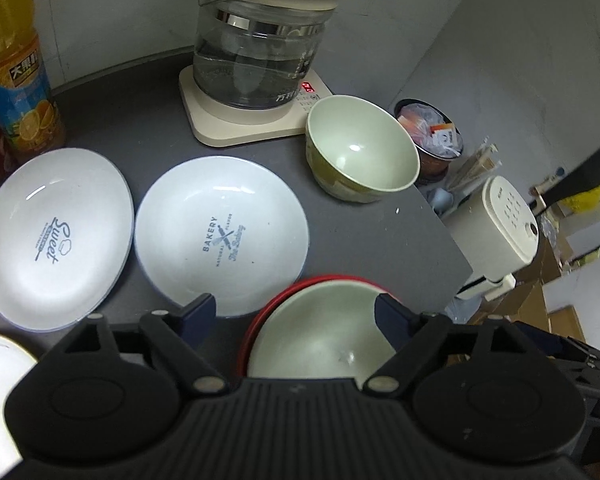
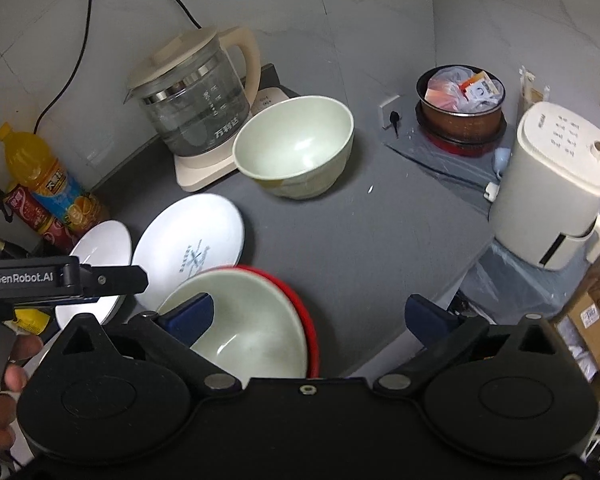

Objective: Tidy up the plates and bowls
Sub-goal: 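Grasp the rim of the second cream bowl with the right gripper, then lift the second cream bowl and carry it over the stacked bowls, then lower the cream bowl into the stack and open the right gripper, then withdraw both tools from the bowl stack toward the white plates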

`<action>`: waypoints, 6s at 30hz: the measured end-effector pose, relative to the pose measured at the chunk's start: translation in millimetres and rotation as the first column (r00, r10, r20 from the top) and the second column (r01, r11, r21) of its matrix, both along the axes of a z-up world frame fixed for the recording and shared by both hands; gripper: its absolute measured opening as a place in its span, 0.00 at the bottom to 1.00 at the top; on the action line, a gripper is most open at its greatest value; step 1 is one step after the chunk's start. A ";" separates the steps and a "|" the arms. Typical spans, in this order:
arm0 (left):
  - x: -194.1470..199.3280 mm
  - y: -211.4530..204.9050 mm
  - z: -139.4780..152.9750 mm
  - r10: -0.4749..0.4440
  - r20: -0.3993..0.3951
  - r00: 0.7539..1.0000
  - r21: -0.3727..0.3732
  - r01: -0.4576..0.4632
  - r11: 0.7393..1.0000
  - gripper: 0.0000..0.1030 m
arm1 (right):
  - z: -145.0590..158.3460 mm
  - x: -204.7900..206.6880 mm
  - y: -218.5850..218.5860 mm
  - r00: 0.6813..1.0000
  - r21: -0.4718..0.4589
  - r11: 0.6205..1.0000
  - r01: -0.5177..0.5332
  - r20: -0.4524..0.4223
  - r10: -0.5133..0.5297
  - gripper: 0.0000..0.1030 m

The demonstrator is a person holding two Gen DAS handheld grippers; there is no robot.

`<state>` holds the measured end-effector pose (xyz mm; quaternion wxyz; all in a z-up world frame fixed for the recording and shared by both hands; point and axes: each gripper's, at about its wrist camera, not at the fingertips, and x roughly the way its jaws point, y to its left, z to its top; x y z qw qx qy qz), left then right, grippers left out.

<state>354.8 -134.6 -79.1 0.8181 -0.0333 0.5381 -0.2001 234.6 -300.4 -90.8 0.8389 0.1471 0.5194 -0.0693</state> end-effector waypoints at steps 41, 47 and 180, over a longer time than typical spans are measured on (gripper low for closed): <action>124.5 -97.3 -77.4 0.325 -0.093 0.941 -0.097 -0.334 0.938 0.28 | -90.8 160.9 -78.0 0.997 0.136 0.990 -0.042 -0.056 0.050 0.44; 133.1 -105.0 -90.8 0.355 -0.120 0.927 -0.084 -0.365 0.927 0.17 | -104.0 173.0 -80.2 0.995 0.149 0.988 -0.034 -0.086 0.047 0.40; -59.5 95.4 -32.1 0.347 -0.119 0.930 -0.149 -0.362 0.920 0.46 | -5.8 -17.7 54.7 0.995 0.014 0.998 0.053 -0.085 -0.052 0.06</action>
